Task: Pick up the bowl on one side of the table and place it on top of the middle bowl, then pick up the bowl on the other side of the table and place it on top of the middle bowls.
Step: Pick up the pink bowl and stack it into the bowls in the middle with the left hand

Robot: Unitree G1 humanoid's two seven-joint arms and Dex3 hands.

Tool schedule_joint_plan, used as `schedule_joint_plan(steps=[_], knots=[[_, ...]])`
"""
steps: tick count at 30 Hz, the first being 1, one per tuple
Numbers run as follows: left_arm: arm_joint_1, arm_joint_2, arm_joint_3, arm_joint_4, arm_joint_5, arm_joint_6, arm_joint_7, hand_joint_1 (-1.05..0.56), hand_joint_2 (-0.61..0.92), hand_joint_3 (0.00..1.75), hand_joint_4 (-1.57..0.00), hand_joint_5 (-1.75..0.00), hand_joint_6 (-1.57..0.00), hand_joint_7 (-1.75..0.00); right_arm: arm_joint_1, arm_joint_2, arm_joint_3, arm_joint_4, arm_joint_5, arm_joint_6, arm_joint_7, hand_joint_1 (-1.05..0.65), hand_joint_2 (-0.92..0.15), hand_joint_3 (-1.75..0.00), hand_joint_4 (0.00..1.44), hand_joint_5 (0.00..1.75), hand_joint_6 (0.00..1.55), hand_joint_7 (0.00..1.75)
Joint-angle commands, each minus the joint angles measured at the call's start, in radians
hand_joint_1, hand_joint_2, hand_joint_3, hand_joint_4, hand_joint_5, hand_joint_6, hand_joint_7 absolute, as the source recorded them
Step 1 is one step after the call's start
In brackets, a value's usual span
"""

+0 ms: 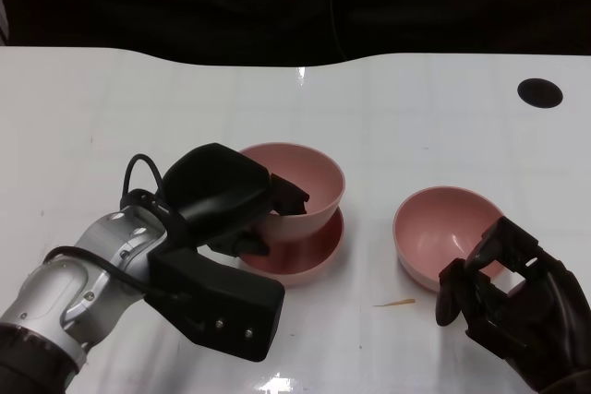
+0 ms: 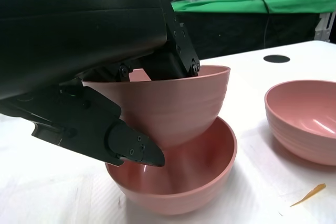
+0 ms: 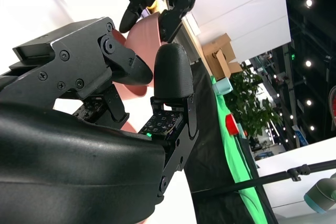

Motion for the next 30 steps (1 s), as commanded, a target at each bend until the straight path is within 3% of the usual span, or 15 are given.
schedule_joint_plan(steps=[1, 6, 9, 18, 20, 22, 23, 25, 27, 30], knots=[[-0.004, 0.008, 0.000, 0.000, 0.004, -0.005, 0.017, -0.22, 0.92, 0.29, -0.86, -0.91, -0.96, -0.49, -0.002, -0.001, -0.008, 0.009, 0.009, -0.019, 0.007, -0.07, -0.65, -0.97, 0.87, 1.73, 0.77, 1.44], [-0.006, 0.011, -0.007, -0.011, 0.022, -0.017, 0.029, -0.21, 0.92, 0.24, -0.90, -0.78, -1.01, -0.29, 0.000, -0.002, -0.003, 0.004, 0.007, -0.014, 0.003, -0.08, -0.65, -0.96, 0.87, 1.74, 0.76, 1.46], [-0.006, 0.008, -0.011, -0.008, 0.030, -0.027, 0.045, -0.20, 0.92, 0.24, -0.87, -0.92, -1.08, -0.27, 0.000, 0.001, -0.004, 0.005, 0.008, -0.017, 0.001, -0.07, -0.65, -0.96, 0.87, 1.75, 0.76, 1.47], [-0.001, -0.001, -0.015, -0.001, 0.034, -0.035, 0.054, -0.19, 0.92, 0.12, -0.86, -0.99, -1.12, -0.25, -0.004, 0.000, -0.006, 0.015, 0.014, -0.020, 0.014, -0.08, -0.65, -0.95, 0.88, 1.72, 0.77, 1.44], [0.002, 0.000, -0.016, 0.000, 0.046, -0.038, 0.072, -0.17, 0.92, 0.08, -0.78, -1.20, -1.13, -0.29, -0.006, -0.003, -0.008, 0.019, 0.019, -0.019, 0.024, -0.08, -0.66, -0.95, 0.88, 1.72, 0.76, 1.43], [0.003, 0.001, -0.017, 0.000, 0.048, -0.038, 0.078, -0.16, 0.92, 0.09, -0.69, -1.40, -0.99, -0.60, -0.007, -0.005, -0.010, 0.022, 0.022, -0.018, 0.030, -0.09, -0.66, -0.94, 0.87, 1.72, 0.76, 1.43], [0.005, 0.001, -0.015, 0.000, 0.041, -0.037, 0.072, -0.16, 0.92, 0.08, -0.69, -1.37, -0.96, -0.61, -0.007, -0.002, -0.010, 0.023, 0.017, -0.022, 0.026, -0.09, -0.66, -0.94, 0.87, 1.72, 0.76, 1.44], [0.007, 0.004, -0.014, 0.000, 0.030, -0.036, 0.058, -0.19, 0.92, 0.05, -0.77, -1.09, -1.03, -0.34, -0.005, 0.000, -0.009, 0.019, 0.010, -0.024, 0.017, -0.08, -0.65, -0.94, 0.87, 1.72, 0.77, 1.44], [0.008, 0.007, -0.014, -0.002, 0.028, -0.036, 0.052, -0.26, 0.92, 0.07, -0.89, -0.68, -1.05, -0.11, -0.003, 0.001, -0.008, 0.014, 0.011, -0.019, 0.012, -0.08, -0.66, -0.93, 0.87, 1.72, 0.77, 1.43], [0.010, 0.013, -0.016, -0.012, 0.029, -0.027, 0.032, -0.37, 0.92, 0.16, -0.96, -0.28, -1.00, -0.02, -0.005, 0.000, -0.009, 0.013, 0.018, -0.015, 0.015, -0.08, -0.67, -0.93, 0.88, 1.72, 0.77, 1.43]])
